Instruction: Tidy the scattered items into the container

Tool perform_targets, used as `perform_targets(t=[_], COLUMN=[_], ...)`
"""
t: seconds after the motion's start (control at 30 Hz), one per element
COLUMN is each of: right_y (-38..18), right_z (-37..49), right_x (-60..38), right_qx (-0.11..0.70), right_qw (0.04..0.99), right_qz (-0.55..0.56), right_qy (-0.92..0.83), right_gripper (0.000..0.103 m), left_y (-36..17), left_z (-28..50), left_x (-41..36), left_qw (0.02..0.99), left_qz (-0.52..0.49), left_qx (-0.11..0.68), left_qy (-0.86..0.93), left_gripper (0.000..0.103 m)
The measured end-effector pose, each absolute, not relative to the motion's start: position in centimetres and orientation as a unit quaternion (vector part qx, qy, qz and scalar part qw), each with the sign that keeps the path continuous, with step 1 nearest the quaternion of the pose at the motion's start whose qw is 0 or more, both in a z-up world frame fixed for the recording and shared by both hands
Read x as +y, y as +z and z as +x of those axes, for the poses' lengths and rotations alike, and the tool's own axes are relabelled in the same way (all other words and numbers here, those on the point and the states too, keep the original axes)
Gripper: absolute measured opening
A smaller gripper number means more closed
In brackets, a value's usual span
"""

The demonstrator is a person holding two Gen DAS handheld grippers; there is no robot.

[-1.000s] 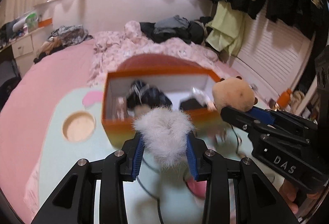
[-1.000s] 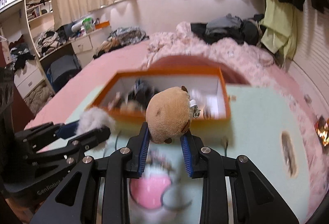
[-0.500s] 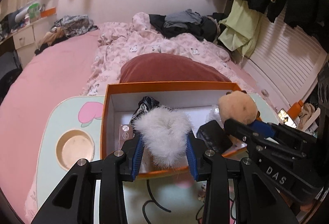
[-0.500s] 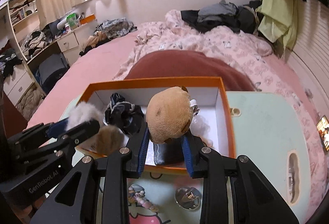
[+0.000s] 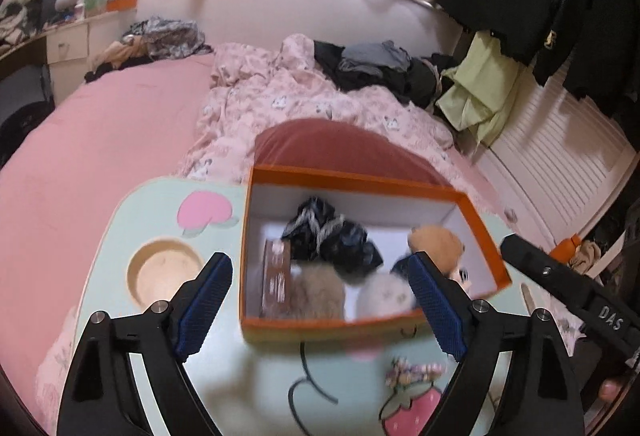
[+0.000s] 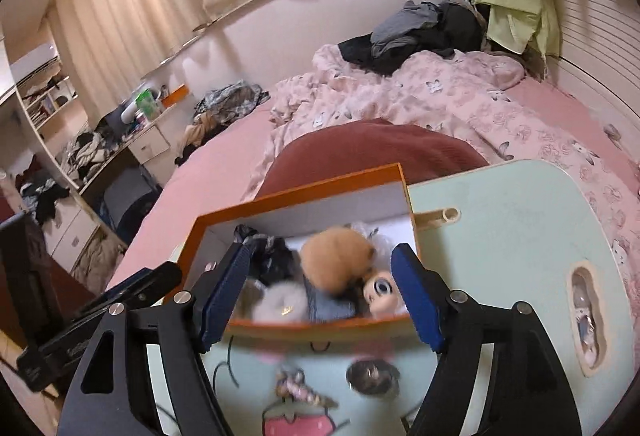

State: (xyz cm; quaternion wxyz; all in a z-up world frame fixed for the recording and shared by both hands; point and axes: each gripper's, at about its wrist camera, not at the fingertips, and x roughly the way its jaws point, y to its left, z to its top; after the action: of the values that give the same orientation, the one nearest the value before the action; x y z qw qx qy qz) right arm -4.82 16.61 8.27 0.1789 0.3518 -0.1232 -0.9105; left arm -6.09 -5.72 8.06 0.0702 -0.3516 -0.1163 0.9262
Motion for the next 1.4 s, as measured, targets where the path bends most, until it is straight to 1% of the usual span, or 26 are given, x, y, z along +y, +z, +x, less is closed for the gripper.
perform_targets(t=[0.13,0.23,0.3,0.4,0.53,0.63,0.67,0.73,0.8,0.87,0.97,1.13,1.33,1.4], right_y=[7.5,5.7,4.2,2.0,0.7,0.3,0.3,0.2,0.1,-0.1,-0.1,0.0,0.4,0.6], right_z=[-1.2,0.9,2.0,2.9,3.6,3.3,3.2,3.1,3.2,3.2,3.2,3.5,3.0,2.3], right_x=[16.0,15.0,14.6,14.5,15.3,16.0,16.1,15.9,15.4,15.1,15.4,15.7,18.5,18.8], right_qx=[-0.097,-0.040,-0.007,0.024,0.029,0.023,0.022,0.028,0.042,0.053,0.044,0.028,-0.057,-0.065], right_qw=[0.178,0.158,0.142,0.121,0.108,0.099,0.099,0.096,0.092,0.084,0.091,0.098,0.126,0.119], right_qz=[0.357,0.375,0.380,0.389,0.401,0.406,0.406,0.405,0.405,0.405,0.404,0.400,0.390,0.394], right_qy=[-0.912,-0.913,-0.914,-0.913,-0.909,-0.908,-0.908,-0.909,-0.909,-0.909,-0.909,-0.911,-0.910,-0.909], right_gripper=[0.074,0.074,0.074,0.074,0.074,0.074,0.074,0.075,0.078,0.078,0.081,0.081,0.081,0.081], left_y=[6.9,5.8,5.0,3.8,2.2,0.6,0.2,0.1,-0.2,-0.7,-0.7,-0.4,-0.5,-0.4], left_z=[-3.3,-1.2,-0.2,0.8,1.7,1.1,0.8,0.6,0.6,0.4,0.5,0.4,0.4,0.4], left_x=[-5.2,-4.8,-4.9,-4.2,-2.6,-2.5,-2.7,-3.1,-3.0,-2.3,-2.3,-2.2,-2.3,-2.3], left_qw=[0.076,0.100,0.094,0.078,0.052,0.061,0.062,0.052,0.044,0.030,0.033,0.032,0.032,0.033], left_qz=[-0.356,-0.365,-0.372,-0.375,-0.383,-0.417,-0.427,-0.425,-0.425,-0.426,-0.422,-0.421,-0.421,-0.421], left_qx=[-0.107,-0.112,-0.120,-0.096,-0.037,-0.036,-0.043,-0.047,-0.033,0.001,0.001,0.001,0.001,0.001], left_qy=[0.925,0.919,0.916,0.919,0.922,0.906,0.901,0.902,0.904,0.904,0.906,0.906,0.906,0.906], left_gripper=[0.089,0.092,0.092,0.092,0.093,0.093,0.094,0.102,0.102,0.103,0.103,0.103,0.103,0.103])
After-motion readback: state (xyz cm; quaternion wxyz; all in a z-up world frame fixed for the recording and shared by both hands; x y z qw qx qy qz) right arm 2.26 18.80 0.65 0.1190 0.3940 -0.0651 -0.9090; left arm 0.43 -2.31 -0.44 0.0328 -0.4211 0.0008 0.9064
